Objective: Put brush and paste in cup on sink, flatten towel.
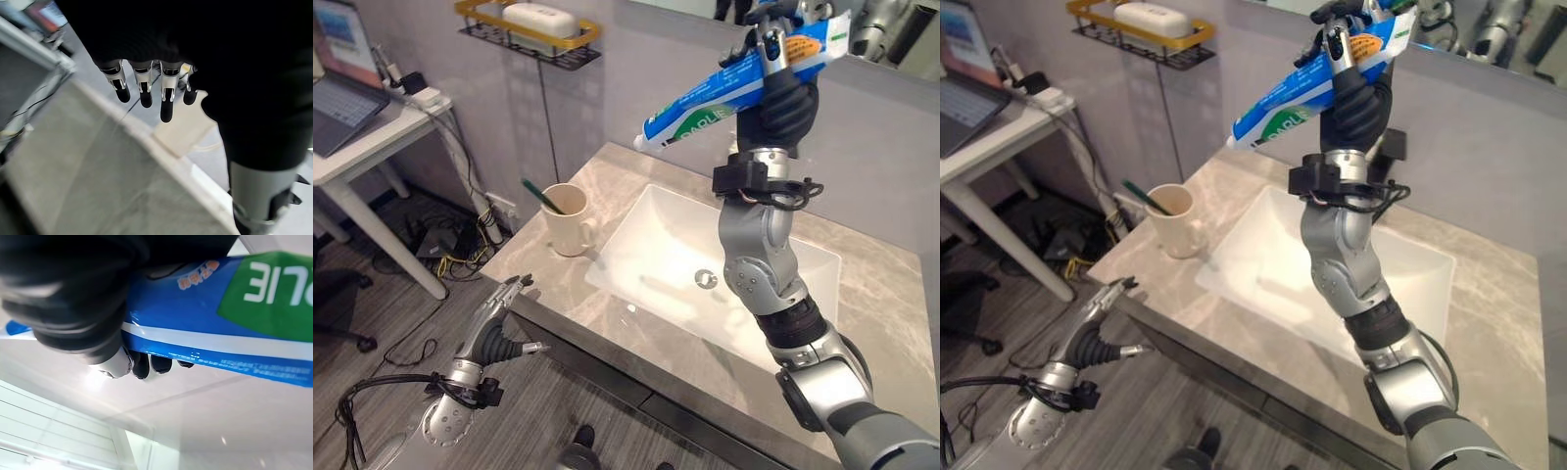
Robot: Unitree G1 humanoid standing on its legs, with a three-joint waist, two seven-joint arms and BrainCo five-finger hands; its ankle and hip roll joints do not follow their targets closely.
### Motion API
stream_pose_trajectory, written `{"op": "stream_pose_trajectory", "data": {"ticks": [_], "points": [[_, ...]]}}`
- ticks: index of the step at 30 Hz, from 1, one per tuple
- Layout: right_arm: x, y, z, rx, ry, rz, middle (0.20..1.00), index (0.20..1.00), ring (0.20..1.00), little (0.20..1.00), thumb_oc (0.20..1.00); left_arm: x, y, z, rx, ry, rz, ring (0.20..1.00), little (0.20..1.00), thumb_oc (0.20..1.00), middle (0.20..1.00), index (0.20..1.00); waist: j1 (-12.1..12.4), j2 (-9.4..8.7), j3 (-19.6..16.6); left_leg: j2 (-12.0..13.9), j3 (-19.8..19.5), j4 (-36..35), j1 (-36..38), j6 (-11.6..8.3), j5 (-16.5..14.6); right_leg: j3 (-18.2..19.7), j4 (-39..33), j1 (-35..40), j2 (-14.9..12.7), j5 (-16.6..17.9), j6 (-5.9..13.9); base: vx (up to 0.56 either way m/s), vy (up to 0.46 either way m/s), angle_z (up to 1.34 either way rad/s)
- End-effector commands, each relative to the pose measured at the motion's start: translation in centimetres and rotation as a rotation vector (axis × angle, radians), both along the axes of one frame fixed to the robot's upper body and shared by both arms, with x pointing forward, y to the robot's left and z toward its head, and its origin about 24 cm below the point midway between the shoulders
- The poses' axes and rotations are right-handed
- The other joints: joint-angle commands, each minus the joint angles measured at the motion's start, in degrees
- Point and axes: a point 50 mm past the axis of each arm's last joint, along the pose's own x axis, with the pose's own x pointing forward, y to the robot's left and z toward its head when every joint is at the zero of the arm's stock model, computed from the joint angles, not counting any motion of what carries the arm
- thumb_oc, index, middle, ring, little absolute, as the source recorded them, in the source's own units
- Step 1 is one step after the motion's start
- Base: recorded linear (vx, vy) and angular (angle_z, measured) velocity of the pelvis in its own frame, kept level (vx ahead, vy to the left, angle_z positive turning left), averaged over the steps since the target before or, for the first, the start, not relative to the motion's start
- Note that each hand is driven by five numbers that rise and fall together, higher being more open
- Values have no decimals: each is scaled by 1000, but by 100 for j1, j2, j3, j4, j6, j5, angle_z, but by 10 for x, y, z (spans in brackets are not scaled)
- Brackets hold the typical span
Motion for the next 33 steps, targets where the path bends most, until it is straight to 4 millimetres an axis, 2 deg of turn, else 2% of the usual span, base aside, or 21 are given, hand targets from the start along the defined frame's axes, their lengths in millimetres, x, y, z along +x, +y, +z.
{"op": "stream_pose_trajectory", "data": {"ticks": [1, 5, 8, 11, 17, 27, 33], "points": [[-12, -4, 39, -9, -182, -41, 200, 200, 200, 200, 200, 1, 11, 2, -6, 27, -1, 1000, 1000, 1000, 1000, 1000, 55, -153, -206, -263, -98, 15, -320, 202, 123, 94, 75, 63, -593, 278, 508, 10, 32, 27], [-7, 1, 38, -57, -168, -40, 200, 200, 200, 200, 200, -4, 19, -12, -7, 108, 37, 1000, 1000, 1000, 1000, 1000, 146, -184, -153, -313, -142, 15, -409, 216, 137, 45, 47, 46, -613, 285, 527, 3, 22, 10], [-7, 1, 36, -81, -167, -44, 200, 200, 200, 200, 200, -6, 17, -21, -12, 155, 29, 1000, 1000, 1000, 1000, 1000, 180, -208, -90, -332, -188, 15, -481, 232, 138, 17, 48, 3, -631, 292, 528, 1, 9, 2], [-3, -2, 30, -76, -138, -50, 200, 200, 200, 200, 200, -6, 11, -22, -89, 169, 21, 1000, 1000, 1000, 1000, 1000, 213, -211, -26, -359, -238, 15, -542, 248, 148, -6, 47, -29, -635, 301, 529, 0, 0, 0], [3, -3, 22, -80, -92, -52, 200, 200, 200, 200, 200, -1, 4, -21, -84, 161, -11, 1000, 1000, 1000, 1000, 1000, 234, -245, 27, -370, -281, 15, -592, 264, 137, -1, 39, -92, -623, 308, 535, 4, 5, 7], [8, 11, 25, -131, -77, -49, 200, 200, 200, 200, 200, 5, 0, -18, -88, 143, -28, 1000, 1000, 1000, 1000, 1000, 254, -305, 61, -368, -281, 15, -620, 261, 112, 45, 29, -140, -619, 319, 532, 1, 0, 0], [13, 18, 17, -115, -32, -8, 200, 200, 200, 200, 200, 5, -1, -25, -106, 166, -8, 1000, 1000, 1000, 1000, 1000, 280, -376, 100, -352, -298, 15, -635, 253, 111, 42, 26, -170, -603, 328, 527, 0, 0, 0]]}}
